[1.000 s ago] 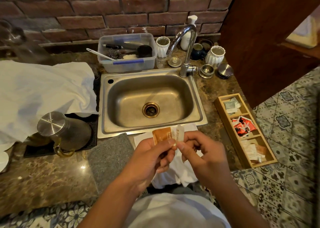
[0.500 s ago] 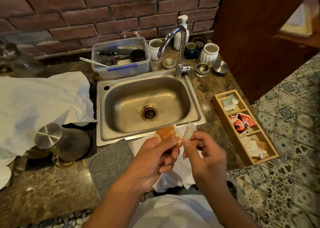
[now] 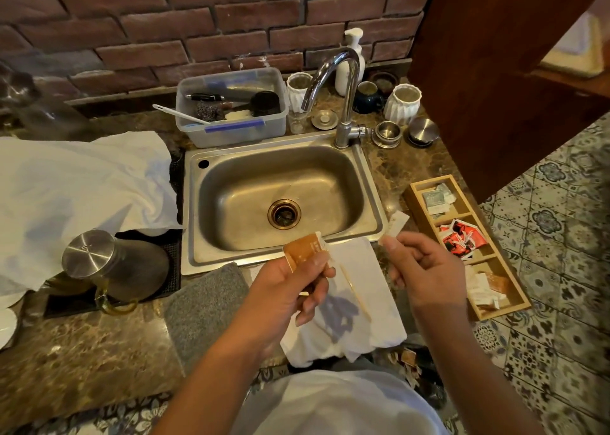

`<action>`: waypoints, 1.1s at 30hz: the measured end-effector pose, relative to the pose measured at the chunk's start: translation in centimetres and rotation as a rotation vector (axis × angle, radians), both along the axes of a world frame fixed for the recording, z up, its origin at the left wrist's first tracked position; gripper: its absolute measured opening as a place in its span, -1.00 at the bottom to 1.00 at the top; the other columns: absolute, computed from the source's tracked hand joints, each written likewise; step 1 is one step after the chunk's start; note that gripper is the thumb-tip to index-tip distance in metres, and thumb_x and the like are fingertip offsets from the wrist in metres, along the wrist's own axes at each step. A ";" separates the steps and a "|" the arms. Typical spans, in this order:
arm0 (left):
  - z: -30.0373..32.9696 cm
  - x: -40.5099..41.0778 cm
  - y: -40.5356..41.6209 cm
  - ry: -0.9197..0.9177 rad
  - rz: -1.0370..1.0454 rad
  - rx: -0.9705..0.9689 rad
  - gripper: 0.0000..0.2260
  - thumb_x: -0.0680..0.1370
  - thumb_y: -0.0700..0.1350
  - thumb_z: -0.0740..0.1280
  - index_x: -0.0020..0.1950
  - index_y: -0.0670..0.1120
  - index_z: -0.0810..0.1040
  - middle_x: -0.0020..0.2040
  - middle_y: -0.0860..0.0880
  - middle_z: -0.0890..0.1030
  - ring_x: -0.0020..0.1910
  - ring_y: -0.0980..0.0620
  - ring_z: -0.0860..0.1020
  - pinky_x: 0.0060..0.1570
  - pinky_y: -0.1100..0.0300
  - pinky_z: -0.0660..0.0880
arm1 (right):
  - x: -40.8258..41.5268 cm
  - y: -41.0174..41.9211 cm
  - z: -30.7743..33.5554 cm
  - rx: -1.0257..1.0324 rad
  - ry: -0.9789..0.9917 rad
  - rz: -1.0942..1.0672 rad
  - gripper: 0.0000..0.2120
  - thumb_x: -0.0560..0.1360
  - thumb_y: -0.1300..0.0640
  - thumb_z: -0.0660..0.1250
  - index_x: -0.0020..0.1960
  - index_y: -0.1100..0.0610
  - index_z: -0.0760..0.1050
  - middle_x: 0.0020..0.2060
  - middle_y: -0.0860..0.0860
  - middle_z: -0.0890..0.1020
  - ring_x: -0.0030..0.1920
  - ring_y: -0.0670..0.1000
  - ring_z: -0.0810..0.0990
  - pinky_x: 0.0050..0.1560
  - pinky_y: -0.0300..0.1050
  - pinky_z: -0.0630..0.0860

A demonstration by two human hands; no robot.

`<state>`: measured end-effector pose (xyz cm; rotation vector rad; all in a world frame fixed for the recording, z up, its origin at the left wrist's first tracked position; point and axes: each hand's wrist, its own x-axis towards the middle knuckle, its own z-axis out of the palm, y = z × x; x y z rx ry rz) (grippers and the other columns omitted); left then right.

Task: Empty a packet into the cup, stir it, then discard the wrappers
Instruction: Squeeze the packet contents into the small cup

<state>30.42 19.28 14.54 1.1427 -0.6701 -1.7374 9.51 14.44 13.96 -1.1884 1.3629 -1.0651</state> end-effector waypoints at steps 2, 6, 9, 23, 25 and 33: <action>-0.2 -0.7 0.1 0.002 -0.001 -0.013 -0.68 0.56 0.15 0.39 -0.13 -0.09 0.68 -0.37 -0.08 0.54 -0.49 0.10 0.39 -0.53 0.29 0.33 | 0.3 0.2 -0.7 -0.001 -0.032 0.026 -0.80 0.49 -0.08 0.41 -0.05 0.03 0.68 -0.44 0.05 0.60 -0.43 -0.04 0.52 -0.40 -0.24 0.50; -0.6 -2.2 -0.3 0.075 -0.029 -0.008 -0.62 0.61 0.14 0.30 -0.08 -0.14 0.70 -0.37 -0.12 0.57 -0.51 0.05 0.42 -0.53 0.27 0.37 | -0.8 0.3 -2.5 0.012 0.007 0.048 -0.87 0.62 0.11 0.37 -0.05 0.00 0.67 -0.44 0.06 0.60 -0.44 -0.02 0.50 -0.40 -0.22 0.48; -0.7 -3.3 -1.1 0.010 -0.080 -0.035 -0.56 0.63 0.18 0.24 0.02 -0.15 0.72 -0.33 -0.16 0.60 -0.48 0.03 0.44 -0.50 0.26 0.39 | -2.9 -0.2 -4.3 0.077 0.100 0.024 -0.86 0.63 0.13 0.35 -0.05 -0.01 0.66 -0.40 0.07 0.63 -0.40 0.00 0.56 -0.34 -0.05 0.54; -2.0 -8.3 -4.1 -0.119 0.021 0.026 -0.51 0.40 0.37 0.45 -0.34 -0.06 0.65 -0.49 0.00 0.48 -0.42 0.00 0.34 -0.23 0.05 0.33 | -12.0 -3.3 -17.4 0.494 0.556 -0.070 -0.78 0.62 0.07 0.32 -0.15 -0.01 0.66 -0.46 -0.14 0.66 -0.40 -0.15 0.57 -0.35 -0.22 0.44; -2.1 -8.9 -4.2 -0.096 0.026 0.045 -0.50 0.42 0.37 0.43 -0.31 -0.08 0.66 -0.47 -0.03 0.50 -0.44 0.04 0.36 -0.35 0.23 0.37 | -12.1 -3.2 -18.4 0.473 0.662 0.013 -0.83 0.60 0.14 0.33 -0.10 -0.01 0.66 -0.43 -0.12 0.65 -0.34 -0.20 0.58 -0.36 -0.30 0.36; -2.2 -10.5 -4.2 -0.047 0.052 0.069 -0.26 0.49 0.37 0.36 -0.15 -0.40 0.48 -0.48 -0.11 0.42 -0.51 0.08 0.37 -0.42 0.28 0.39 | -12.0 -4.2 -19.8 0.482 0.722 0.063 -0.78 0.64 0.14 0.22 -0.05 0.10 0.62 -0.19 0.04 0.69 -0.18 0.00 0.65 -0.32 -0.23 0.41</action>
